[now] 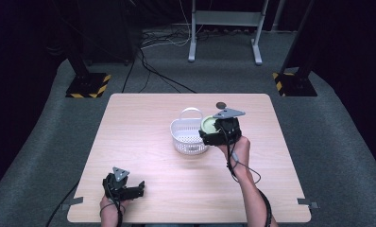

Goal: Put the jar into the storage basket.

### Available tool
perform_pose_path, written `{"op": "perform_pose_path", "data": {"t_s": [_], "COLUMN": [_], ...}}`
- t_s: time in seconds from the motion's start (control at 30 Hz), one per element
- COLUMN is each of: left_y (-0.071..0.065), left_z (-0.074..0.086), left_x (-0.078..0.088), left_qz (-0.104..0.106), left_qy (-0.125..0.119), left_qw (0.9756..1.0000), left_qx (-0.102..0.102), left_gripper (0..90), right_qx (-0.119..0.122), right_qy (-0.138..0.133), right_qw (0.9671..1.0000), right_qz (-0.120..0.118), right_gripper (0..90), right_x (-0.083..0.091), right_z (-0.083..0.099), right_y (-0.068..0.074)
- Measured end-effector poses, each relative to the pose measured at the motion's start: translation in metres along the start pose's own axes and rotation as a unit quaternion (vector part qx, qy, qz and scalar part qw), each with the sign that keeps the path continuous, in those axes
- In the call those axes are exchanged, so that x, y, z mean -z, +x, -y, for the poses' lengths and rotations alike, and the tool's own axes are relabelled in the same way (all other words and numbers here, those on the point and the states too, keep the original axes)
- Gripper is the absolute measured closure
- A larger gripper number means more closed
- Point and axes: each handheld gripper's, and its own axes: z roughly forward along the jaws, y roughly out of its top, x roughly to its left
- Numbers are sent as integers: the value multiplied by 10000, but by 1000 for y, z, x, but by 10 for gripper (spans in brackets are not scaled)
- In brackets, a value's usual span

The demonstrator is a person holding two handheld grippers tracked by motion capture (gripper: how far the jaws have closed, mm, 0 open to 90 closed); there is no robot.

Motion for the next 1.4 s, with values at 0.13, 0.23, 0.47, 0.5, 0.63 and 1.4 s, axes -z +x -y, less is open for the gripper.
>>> {"op": "perform_pose_path", "data": {"t_s": [0.13, 0.23, 0.47, 0.5, 0.63, 1.4], "left_y": [0, 0, 0, 0, 0, 0], "left_z": [0, 0, 0, 0, 0, 0], "left_x": [0, 0, 0, 0, 0, 0], "left_qz": [0, -1, -1, 0, 0, 0], "left_qy": [1, 1, 0, 0, 0, 1], "left_qw": [10000, 10000, 10000, 10000, 10000, 10000], "left_qx": [-1, -2, -1, -1, -1, -2], "left_gripper": [14, 14, 14, 14, 14, 14], "right_qx": [12, 10, 82, 92, 99, 192], "right_qy": [29, 47, 106, 112, 133, 331], "right_qw": [10000, 10000, 9999, 9999, 9999, 9993], "right_qz": [4, 10, 22, 25, 29, -9], "right_gripper": [106, 107, 107, 107, 107, 107], "right_x": [-5, -9, -14, -15, -18, -42], "right_z": [-2, -3, -6, -6, -8, -17], "right_y": [0, 1, 4, 4, 5, 12]}}
